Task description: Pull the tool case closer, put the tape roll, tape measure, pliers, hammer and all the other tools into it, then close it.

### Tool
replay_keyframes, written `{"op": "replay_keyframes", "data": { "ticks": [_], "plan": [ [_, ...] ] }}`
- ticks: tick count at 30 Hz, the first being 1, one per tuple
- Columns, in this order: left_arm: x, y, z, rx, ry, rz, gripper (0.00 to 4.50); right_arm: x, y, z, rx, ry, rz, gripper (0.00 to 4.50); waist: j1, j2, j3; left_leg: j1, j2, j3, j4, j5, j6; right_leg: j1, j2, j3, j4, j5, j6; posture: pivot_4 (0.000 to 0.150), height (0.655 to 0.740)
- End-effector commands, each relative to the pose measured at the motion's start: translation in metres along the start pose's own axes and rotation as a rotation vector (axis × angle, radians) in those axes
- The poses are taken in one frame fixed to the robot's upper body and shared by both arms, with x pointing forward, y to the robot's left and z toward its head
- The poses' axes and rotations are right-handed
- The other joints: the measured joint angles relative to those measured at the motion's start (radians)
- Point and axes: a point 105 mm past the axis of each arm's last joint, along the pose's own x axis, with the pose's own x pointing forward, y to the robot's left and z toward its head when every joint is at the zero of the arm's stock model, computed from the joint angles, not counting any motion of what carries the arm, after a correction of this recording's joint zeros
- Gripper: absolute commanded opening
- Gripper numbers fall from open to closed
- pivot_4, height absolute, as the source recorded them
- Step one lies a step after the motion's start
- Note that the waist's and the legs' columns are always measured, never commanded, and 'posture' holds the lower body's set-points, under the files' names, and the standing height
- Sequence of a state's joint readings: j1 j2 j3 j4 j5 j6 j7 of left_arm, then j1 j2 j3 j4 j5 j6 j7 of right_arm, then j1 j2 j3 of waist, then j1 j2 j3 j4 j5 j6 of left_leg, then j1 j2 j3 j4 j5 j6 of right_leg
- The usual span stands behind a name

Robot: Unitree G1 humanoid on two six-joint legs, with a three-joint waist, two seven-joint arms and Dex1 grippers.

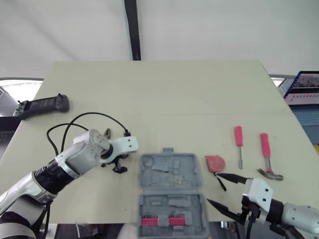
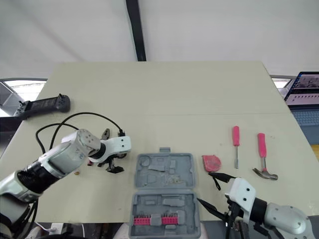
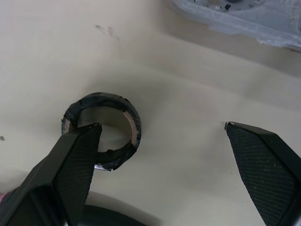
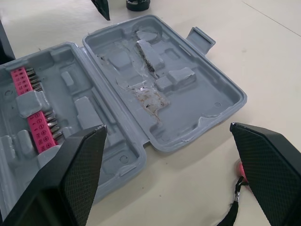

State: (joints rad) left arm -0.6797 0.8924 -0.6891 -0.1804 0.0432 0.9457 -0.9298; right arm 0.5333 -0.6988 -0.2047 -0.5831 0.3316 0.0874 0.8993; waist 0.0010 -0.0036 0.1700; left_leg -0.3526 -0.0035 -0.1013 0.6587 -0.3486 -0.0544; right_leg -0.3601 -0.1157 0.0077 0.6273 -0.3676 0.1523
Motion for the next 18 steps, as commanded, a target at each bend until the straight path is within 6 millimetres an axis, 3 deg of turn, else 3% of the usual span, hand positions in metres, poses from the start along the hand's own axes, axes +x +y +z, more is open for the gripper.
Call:
{"op": "replay_keyframes", "data": {
  "ticks": [1,5,7,14,18],
  "plan": [
    [-0.0003,-0.0010,-0.0004,0.011,-0.003,0.004,4.50,-0.0006,-0.0003,0.0085,-0.029,-0.019,-0.011,4.43,0.000,0.000,0.000,0.000,0.000,0.000,0.000,0.000,0.000,0.000,0.000,0.000,0.000,0.000,0.000,0.150,0.7400],
    [0.0018,0.0014,-0.0017,-0.006,-0.005,0.014,4.50,0.0000,-0.0006,0.0087,-0.029,-0.020,-0.013,4.43,0.002,0.000,0.000,0.000,0.000,0.000,0.000,0.000,0.000,0.000,0.000,0.000,0.000,0.000,0.000,0.150,0.7400],
    [0.0015,0.0037,-0.0018,-0.012,-0.005,0.024,3.66,0.0002,-0.0011,0.0089,-0.031,-0.023,-0.016,4.50,0.002,0.000,0.000,0.000,0.000,0.000,0.001,0.000,0.000,0.000,0.000,0.000,0.000,0.000,0.000,0.150,0.7400],
    [0.0008,0.0055,-0.0041,-0.013,0.000,0.030,0.06,-0.0007,-0.0012,0.0110,-0.033,-0.045,-0.020,4.50,-0.001,0.000,0.000,0.000,0.000,0.000,0.001,0.000,0.000,0.000,0.000,0.000,0.000,0.000,0.000,0.150,0.7400],
    [0.0013,0.0045,-0.0074,-0.009,0.006,0.027,0.02,-0.0015,0.0014,0.0144,-0.027,-0.075,-0.009,4.50,-0.001,0.000,0.000,0.000,0.000,0.000,0.001,0.000,0.000,0.000,0.000,0.000,0.001,0.000,0.000,0.150,0.7400]
  ]
}}
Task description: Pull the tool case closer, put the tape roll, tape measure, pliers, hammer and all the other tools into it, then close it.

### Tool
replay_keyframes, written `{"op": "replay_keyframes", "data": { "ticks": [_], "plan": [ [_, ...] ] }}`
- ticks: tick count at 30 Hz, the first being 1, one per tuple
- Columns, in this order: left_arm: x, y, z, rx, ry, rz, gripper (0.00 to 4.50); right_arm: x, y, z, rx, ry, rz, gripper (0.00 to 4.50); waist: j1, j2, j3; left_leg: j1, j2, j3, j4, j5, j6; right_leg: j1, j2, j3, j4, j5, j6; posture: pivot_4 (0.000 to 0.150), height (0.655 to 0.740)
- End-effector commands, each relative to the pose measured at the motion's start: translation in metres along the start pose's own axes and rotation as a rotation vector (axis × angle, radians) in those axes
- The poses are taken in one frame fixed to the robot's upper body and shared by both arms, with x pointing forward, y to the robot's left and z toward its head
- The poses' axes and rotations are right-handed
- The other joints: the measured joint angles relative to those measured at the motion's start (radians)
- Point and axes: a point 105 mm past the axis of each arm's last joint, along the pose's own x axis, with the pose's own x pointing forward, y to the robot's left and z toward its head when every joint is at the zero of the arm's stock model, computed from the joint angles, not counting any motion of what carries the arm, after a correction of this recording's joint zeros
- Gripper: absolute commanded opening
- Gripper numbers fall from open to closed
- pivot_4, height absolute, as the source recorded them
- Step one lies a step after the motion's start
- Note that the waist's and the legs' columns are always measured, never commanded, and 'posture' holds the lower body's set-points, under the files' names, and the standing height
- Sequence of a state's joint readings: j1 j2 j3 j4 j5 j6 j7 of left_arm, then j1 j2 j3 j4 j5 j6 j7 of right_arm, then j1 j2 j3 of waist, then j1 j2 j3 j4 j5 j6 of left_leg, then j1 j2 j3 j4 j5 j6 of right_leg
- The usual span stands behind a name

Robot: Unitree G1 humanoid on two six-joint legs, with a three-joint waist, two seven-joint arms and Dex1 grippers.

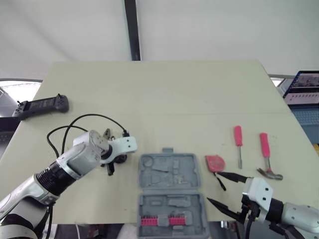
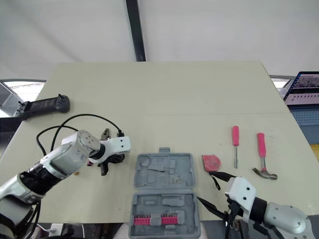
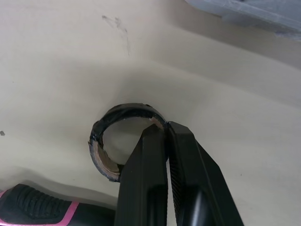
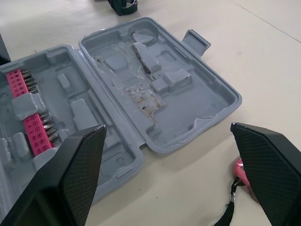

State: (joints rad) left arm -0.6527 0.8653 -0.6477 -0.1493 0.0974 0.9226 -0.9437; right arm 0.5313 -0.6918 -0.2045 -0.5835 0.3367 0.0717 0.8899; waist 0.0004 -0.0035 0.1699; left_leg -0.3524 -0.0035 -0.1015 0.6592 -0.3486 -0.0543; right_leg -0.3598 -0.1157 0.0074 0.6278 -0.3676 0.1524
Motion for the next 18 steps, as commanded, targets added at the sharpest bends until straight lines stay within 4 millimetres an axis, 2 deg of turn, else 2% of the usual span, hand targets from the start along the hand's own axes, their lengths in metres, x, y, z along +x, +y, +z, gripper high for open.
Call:
{"op": "replay_keyframes", "data": {
  "ticks": [1,6,18],
  "plan": [
    [-0.0009,-0.0005,-0.0051,0.006,0.012,0.003,0.02,-0.0021,0.0037,0.0134,-0.015,-0.067,0.010,4.50,0.000,0.000,0.000,0.000,0.000,0.000,0.000,0.000,0.000,0.000,0.000,0.000,0.000,0.000,0.000,0.150,0.7400],
    [-0.0019,0.0002,-0.0095,-0.001,0.015,0.005,0.02,-0.0025,0.0061,0.0199,0.002,-0.109,0.014,4.50,-0.001,0.000,0.000,0.000,0.000,0.000,0.000,0.000,0.000,0.000,0.000,0.000,0.000,0.000,0.000,0.150,0.7400],
    [0.0008,-0.0038,-0.0103,-0.001,0.004,-0.006,0.02,-0.0029,0.0047,0.0215,-0.013,-0.127,0.010,4.50,-0.001,0.000,0.000,0.000,0.000,0.000,0.000,0.000,0.000,0.000,0.000,0.000,0.000,0.000,0.000,0.150,0.7400]
  ]
}}
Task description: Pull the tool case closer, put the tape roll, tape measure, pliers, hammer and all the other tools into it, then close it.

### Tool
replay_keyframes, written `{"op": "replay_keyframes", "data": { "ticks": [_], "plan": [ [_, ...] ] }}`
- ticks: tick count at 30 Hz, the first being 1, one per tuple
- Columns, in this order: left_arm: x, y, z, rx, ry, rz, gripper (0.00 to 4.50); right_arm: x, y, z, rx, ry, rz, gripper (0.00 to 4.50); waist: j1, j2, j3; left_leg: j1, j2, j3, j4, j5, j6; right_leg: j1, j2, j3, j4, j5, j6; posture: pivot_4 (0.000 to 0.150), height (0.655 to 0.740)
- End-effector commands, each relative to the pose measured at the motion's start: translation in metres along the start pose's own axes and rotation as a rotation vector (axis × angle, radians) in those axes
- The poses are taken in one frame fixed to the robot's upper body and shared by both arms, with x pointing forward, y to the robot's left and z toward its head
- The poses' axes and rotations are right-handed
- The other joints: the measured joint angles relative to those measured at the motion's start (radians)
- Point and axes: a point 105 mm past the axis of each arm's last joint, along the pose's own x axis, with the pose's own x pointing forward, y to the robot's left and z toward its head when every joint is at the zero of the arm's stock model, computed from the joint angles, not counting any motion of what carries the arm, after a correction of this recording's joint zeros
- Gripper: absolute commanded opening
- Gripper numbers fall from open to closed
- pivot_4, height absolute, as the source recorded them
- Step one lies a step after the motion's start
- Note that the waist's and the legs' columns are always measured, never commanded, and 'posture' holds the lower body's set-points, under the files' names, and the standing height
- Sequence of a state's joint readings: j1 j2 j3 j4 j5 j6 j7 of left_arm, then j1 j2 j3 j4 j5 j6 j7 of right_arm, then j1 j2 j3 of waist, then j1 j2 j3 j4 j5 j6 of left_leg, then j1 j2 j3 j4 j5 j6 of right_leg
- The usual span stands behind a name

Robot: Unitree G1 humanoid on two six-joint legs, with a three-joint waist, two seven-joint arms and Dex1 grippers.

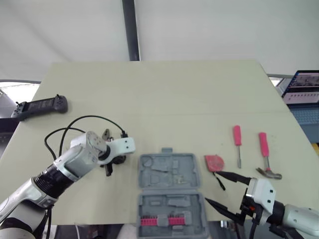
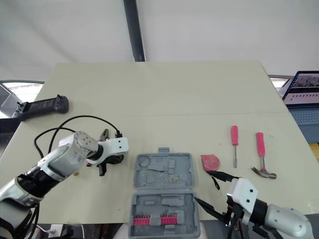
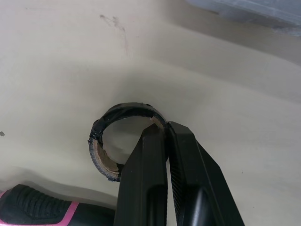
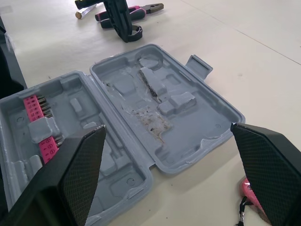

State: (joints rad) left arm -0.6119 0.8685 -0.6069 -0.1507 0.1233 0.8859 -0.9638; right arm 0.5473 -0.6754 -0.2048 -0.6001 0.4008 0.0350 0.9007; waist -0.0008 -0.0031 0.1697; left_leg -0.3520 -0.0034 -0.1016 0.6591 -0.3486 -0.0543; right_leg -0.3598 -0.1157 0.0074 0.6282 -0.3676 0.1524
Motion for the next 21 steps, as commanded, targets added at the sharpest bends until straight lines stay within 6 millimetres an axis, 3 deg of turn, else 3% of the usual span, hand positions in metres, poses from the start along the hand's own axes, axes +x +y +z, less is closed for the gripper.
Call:
{"op": "replay_keyframes", "data": {
  "ticks": [1,21],
  "plan": [
    [0.0015,-0.0030,-0.0044,-0.004,0.012,-0.006,0.02,-0.0015,-0.0008,0.0110,-0.037,-0.045,-0.004,4.50,0.000,0.000,0.000,0.000,0.000,0.000,0.000,0.000,0.000,0.000,0.000,0.000,0.000,0.000,0.000,0.150,0.7400],
    [0.0018,-0.0029,-0.0044,-0.001,0.011,-0.009,0.02,0.0018,-0.0055,0.0104,-0.043,-0.042,-0.038,4.50,0.000,0.000,0.000,0.000,0.000,0.000,0.000,0.000,0.000,0.000,0.000,0.000,0.000,0.000,0.000,0.150,0.7400]
  ]
}}
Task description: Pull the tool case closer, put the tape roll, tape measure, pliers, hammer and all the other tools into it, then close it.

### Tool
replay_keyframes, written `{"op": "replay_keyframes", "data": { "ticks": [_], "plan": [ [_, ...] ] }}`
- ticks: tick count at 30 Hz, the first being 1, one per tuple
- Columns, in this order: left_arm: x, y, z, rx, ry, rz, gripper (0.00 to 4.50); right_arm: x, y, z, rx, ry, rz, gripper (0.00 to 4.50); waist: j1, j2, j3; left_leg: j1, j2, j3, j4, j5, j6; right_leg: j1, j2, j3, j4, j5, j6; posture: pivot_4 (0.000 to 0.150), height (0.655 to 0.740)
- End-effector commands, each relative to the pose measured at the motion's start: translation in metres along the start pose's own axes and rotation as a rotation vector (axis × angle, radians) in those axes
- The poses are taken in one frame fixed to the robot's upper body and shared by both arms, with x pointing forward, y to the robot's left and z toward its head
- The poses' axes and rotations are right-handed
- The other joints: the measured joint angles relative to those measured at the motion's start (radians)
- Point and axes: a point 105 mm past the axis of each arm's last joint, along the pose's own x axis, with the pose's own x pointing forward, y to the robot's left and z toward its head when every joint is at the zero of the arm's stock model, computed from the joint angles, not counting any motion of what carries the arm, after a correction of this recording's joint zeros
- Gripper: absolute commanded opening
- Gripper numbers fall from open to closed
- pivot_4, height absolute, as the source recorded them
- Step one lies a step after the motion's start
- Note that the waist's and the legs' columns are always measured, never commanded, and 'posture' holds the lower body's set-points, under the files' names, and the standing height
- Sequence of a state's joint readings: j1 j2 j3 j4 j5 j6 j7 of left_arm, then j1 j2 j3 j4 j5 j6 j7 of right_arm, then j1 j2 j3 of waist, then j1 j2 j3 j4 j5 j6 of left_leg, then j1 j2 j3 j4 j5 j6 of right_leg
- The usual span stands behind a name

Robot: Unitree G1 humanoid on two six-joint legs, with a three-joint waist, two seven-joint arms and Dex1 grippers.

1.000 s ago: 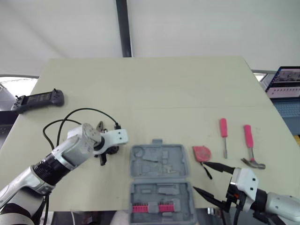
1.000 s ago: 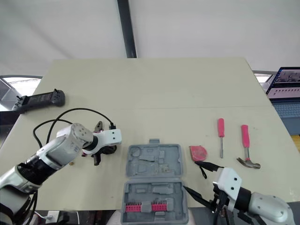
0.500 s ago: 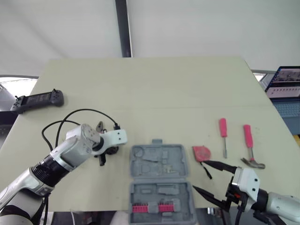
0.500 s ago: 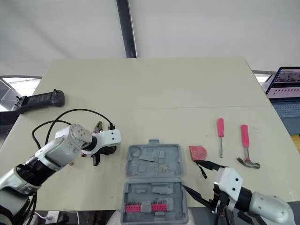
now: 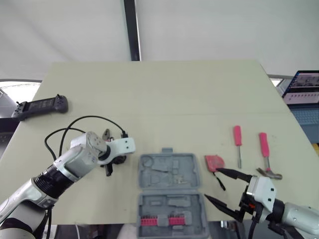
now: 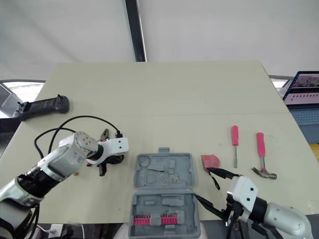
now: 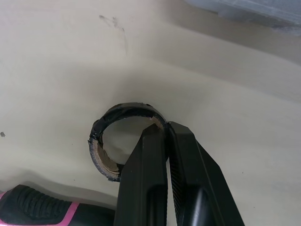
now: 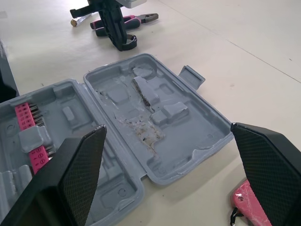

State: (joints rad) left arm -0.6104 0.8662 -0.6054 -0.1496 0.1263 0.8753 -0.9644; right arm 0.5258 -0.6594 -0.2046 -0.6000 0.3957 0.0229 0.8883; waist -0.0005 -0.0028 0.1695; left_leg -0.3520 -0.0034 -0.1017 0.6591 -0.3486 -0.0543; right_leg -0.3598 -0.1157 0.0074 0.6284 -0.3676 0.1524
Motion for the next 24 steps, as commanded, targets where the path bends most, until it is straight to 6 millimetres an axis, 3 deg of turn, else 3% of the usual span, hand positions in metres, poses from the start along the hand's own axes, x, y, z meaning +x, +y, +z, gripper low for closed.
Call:
{"op": "replay_keyframes", "data": {
  "ticks": [1,15,19,24],
  "plan": [
    [0.001,-0.003,-0.006,-0.009,0.016,-0.011,0.02,0.000,-0.002,0.006,-0.021,-0.016,-0.018,4.50,0.000,0.000,0.000,0.000,0.000,0.000,0.000,0.000,0.000,0.000,0.000,0.000,0.000,0.000,0.000,0.150,0.7400],
    [-0.006,0.000,-0.010,-0.017,0.011,-0.013,0.02,0.004,-0.001,0.008,-0.020,-0.031,-0.035,4.50,-0.001,0.000,0.000,0.000,0.000,0.000,0.000,0.000,0.000,0.000,0.000,0.000,0.000,0.000,0.000,0.150,0.7400],
    [-0.030,0.002,0.007,-0.033,-0.182,-0.067,0.02,0.005,0.000,0.008,-0.032,-0.030,-0.024,4.50,-0.001,0.000,0.000,0.000,0.000,0.000,0.000,0.000,0.000,-0.001,0.000,0.000,0.000,0.000,0.000,0.150,0.7400],
    [-0.066,-0.015,0.025,-0.056,-0.463,-0.261,0.02,0.009,0.002,0.010,-0.042,-0.040,-0.002,4.50,0.000,0.000,0.000,-0.001,0.000,0.000,0.000,0.000,0.000,0.000,0.000,0.000,0.000,0.000,0.000,0.150,0.7400]
  ]
}}
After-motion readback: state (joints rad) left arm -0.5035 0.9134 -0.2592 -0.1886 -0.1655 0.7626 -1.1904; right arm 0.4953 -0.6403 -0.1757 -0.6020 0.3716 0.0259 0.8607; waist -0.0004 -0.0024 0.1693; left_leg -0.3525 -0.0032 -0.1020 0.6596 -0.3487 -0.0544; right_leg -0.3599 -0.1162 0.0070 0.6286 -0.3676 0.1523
